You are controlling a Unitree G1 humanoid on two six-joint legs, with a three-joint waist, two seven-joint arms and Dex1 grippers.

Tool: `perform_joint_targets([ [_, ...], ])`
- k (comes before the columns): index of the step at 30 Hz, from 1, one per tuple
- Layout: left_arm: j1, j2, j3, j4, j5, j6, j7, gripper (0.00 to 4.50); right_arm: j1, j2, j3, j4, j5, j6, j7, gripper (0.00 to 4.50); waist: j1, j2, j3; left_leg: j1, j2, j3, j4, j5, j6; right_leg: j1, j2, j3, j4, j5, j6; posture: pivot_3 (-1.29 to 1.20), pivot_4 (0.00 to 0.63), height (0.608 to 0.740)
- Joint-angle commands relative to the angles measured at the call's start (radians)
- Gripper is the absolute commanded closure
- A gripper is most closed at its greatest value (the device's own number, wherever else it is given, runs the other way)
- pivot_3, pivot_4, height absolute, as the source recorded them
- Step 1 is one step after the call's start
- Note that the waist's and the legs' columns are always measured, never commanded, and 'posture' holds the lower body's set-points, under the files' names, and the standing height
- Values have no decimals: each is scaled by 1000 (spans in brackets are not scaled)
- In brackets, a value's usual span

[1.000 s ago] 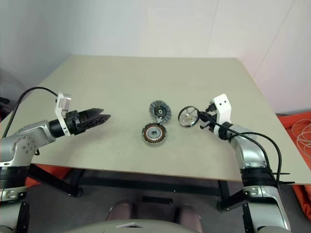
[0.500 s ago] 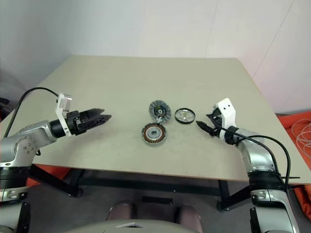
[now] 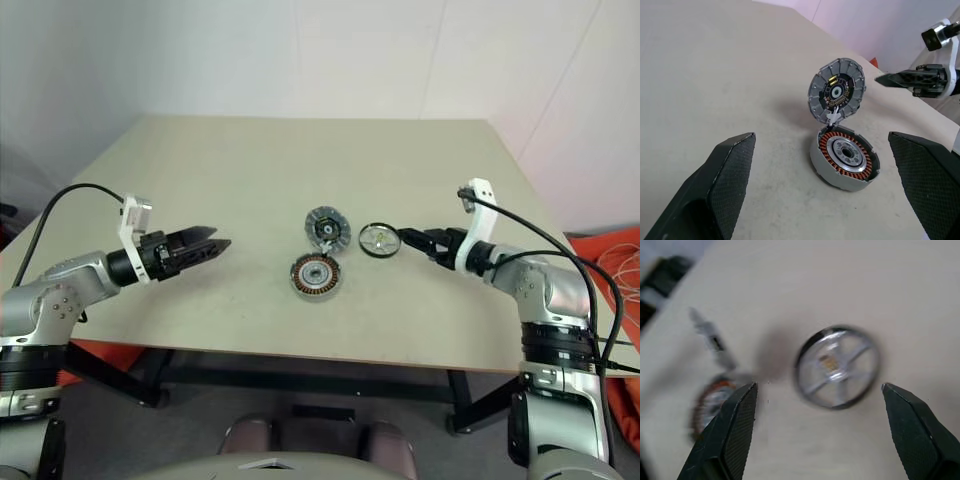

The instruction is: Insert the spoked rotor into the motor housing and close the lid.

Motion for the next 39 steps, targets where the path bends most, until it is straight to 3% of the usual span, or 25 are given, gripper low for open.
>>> perform_joint_targets([
  [1, -4, 2, 10, -19, -2, -21, -4, 0, -93, 73, -170, 77, 55, 214, -142, 43, 2, 0, 0, 0, 0, 0, 0, 0, 0, 0, 0, 0, 0, 1, -2, 0, 0, 740],
  [5, 0, 0, 13, -22, -2, -22, -2, 0, -149, 164, -309, 168, 13, 255, -292, 43, 6, 0, 0, -1, 0, 0, 0, 2, -4, -2, 0, 0, 0, 1, -2, 0, 0, 740],
  [11, 1, -3, 15, -26, -3, -22, 2, 0, -171, 233, -410, 241, -19, 222, -422, 43, 11, 0, 0, -1, 0, 0, -3, 3, -6, -3, -1, 0, 0, 0, 0, 0, 0, 740],
  [21, 8, -8, 13, -29, -3, -21, 5, 0, -206, 300, -482, 322, -2, 118, -506, 43, 1, 0, 0, 4, 0, 0, -4, 4, -7, -1, 0, 0, -1, -1, 1, 0, 0, 740],
  [33, 7, -16, 14, -28, -2, -19, 9, 0, -239, 323, -464, 397, 29, 0, -547, 43, -4, -1, 0, 11, -1, -3, -4, 4, -7, -1, 0, 0, -5, -1, 2, 0, 0, 740],
  [39, 10, -23, 12, -30, -3, -24, 14, 0, -253, 338, -450, 424, 43, -50, -571, 1994, -4, -1, 0, 11, -1, -4, -5, 4, -7, -3, 0, 0, -5, -1, 2, 0, 0, 740],
])
